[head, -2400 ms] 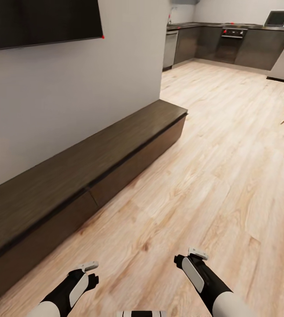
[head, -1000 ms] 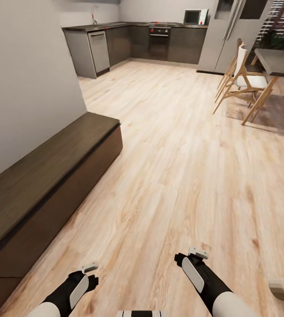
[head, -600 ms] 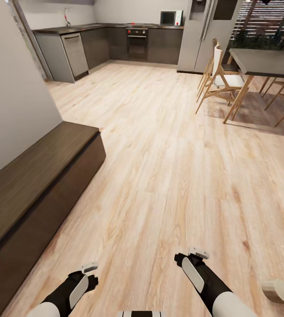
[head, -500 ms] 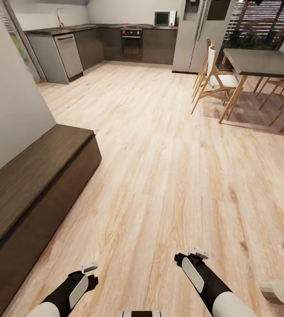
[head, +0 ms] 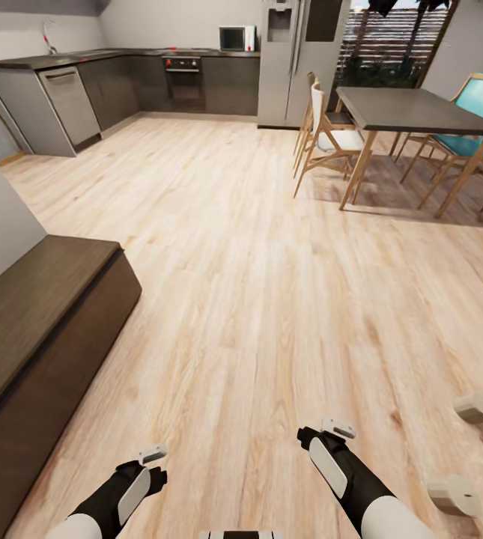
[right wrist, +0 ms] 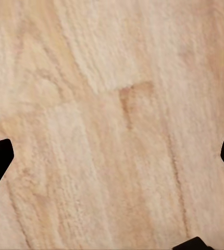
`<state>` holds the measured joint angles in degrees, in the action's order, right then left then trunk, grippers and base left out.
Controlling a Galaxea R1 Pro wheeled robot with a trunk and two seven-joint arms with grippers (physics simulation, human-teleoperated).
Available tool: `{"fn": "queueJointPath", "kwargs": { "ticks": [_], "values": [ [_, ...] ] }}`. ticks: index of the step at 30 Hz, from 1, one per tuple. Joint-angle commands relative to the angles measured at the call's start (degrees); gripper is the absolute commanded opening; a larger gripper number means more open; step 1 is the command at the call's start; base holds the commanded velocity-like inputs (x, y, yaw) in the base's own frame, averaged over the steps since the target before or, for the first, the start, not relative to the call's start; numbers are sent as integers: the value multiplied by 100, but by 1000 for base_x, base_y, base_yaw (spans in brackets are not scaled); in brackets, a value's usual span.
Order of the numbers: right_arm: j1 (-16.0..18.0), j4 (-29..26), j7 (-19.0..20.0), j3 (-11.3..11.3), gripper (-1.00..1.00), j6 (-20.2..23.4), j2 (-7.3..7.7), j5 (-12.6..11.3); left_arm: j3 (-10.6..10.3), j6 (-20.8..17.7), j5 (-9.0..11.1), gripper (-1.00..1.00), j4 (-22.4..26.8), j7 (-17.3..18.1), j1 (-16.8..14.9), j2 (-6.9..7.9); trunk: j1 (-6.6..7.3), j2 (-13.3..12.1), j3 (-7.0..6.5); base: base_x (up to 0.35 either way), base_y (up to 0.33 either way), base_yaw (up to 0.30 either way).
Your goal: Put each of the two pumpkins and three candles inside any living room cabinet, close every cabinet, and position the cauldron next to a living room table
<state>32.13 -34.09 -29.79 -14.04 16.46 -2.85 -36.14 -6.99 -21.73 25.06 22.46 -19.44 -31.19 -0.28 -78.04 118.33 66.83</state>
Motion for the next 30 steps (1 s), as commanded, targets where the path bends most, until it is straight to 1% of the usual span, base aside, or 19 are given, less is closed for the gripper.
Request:
{"fn": "queueJointPath", "kwargs": {
  "ticks": [1,16,26,30],
  "values": [
    [4,-5,-44,-29,100,19,4,-33,-48,-23,61,100,14,-51,0,8,0,2,-3,12,0,-222],
    [4,-4,-44,-29,100,16,4,-33,-48,-20,61,100,13,-51,-1,11,0,2,-110,0,0,-221],
    [4,-9,-44,-37,100,16,4,-25,-48,-19,62,100,13,-51,-1,11,0,2,-181,-55,0,-216],
    [4,-10,-44,-37,100,16,4,-19,-48,-17,61,100,13,-51,0,6,0,2,-192,-140,0,-79]
  ]
}}
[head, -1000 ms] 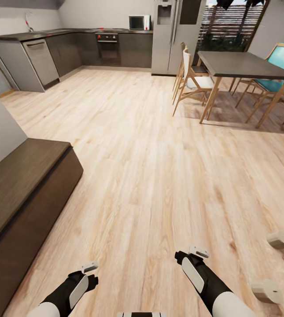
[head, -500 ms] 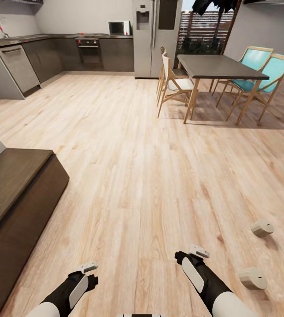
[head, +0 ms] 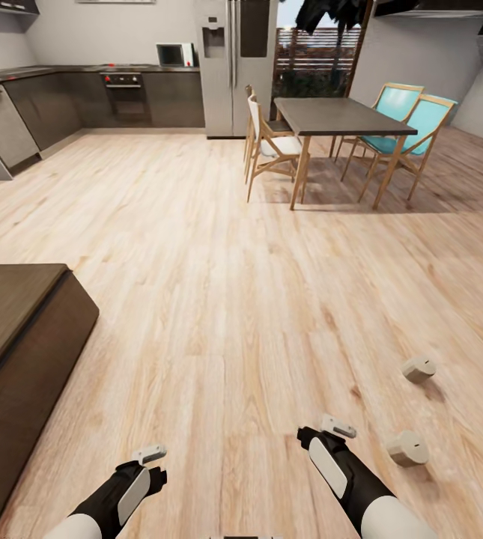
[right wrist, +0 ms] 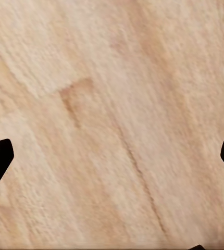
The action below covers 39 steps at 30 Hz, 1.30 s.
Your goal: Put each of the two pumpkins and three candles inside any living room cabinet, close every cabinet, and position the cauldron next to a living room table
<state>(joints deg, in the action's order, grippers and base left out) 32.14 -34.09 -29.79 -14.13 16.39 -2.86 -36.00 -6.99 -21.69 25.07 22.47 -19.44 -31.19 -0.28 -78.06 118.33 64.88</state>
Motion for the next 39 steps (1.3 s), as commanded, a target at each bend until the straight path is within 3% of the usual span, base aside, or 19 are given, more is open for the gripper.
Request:
{"fn": "queueJointPath", "kwargs": {
  "ticks": [1,39],
  "values": [
    [3,-9,-44,-28,100,22,4,-33,-48,-20,60,100,12,-51,-1,7,1,2,3,-43,0,-21],
    [3,-10,-53,-44,100,-63,8,23,-48,-21,69,100,12,-51,-1,6,1,2,-307,19,0,-1]
  ]
}}
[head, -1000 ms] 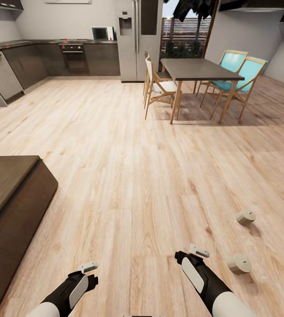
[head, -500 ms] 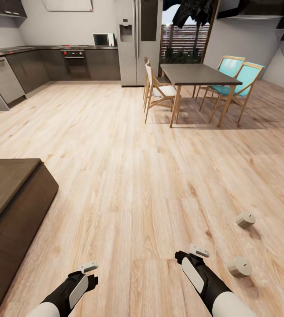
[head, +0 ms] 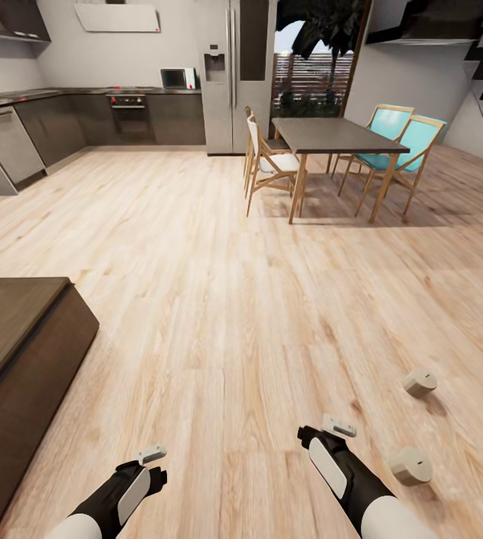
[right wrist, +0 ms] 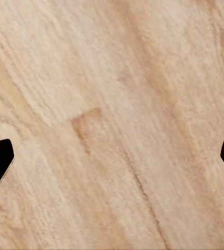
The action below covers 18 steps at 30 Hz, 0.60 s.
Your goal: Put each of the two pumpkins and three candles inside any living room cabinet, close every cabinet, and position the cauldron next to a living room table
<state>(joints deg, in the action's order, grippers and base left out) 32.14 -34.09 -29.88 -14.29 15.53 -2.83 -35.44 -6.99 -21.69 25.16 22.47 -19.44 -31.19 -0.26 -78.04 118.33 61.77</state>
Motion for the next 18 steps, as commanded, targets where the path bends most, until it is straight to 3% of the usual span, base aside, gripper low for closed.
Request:
{"fn": "queueJointPath", "kwargs": {
  "ticks": [1,18],
  "values": [
    [3,-10,-44,-29,100,19,3,-33,-48,-20,60,100,12,-51,0,5,0,2,-5,104,0,0],
    [3,-10,-44,-30,100,3,5,-34,-48,-21,60,100,12,-51,-1,0,0,2,-167,24,0,0]
  ]
}}
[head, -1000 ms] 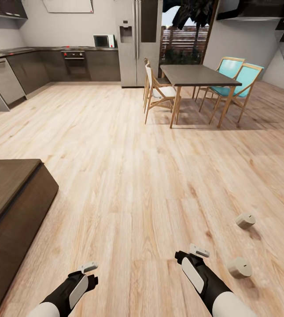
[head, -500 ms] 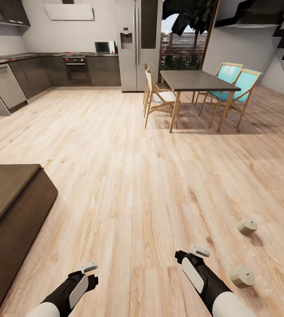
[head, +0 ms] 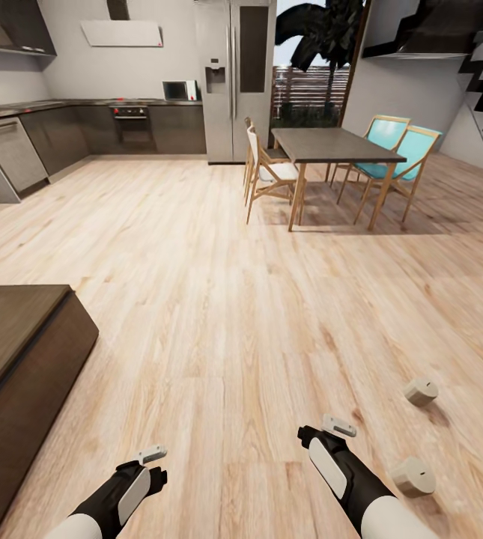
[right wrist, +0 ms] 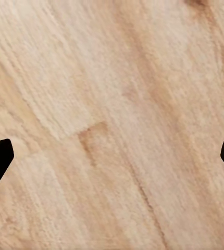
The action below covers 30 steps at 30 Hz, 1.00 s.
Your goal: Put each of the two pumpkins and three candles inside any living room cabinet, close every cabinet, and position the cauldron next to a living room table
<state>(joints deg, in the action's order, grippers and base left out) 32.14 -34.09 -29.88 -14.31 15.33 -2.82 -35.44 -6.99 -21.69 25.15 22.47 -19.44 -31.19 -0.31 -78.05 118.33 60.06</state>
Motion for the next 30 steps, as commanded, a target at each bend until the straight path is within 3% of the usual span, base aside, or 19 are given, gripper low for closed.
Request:
{"fn": "queueJointPath", "kwargs": {
  "ticks": [1,16,30],
  "values": [
    [3,-10,-44,-28,100,23,3,-33,-48,-20,60,100,12,-51,-1,5,1,2,-5,0,0,0],
    [3,-10,-44,-28,100,23,4,-33,-48,-19,60,100,-41,-51,-1,5,1,2,-148,18,0,2],
    [3,-10,-44,-28,100,29,1,-41,-48,-19,52,100,-41,-51,0,14,1,2,-177,294,17,7]
  ]
}}
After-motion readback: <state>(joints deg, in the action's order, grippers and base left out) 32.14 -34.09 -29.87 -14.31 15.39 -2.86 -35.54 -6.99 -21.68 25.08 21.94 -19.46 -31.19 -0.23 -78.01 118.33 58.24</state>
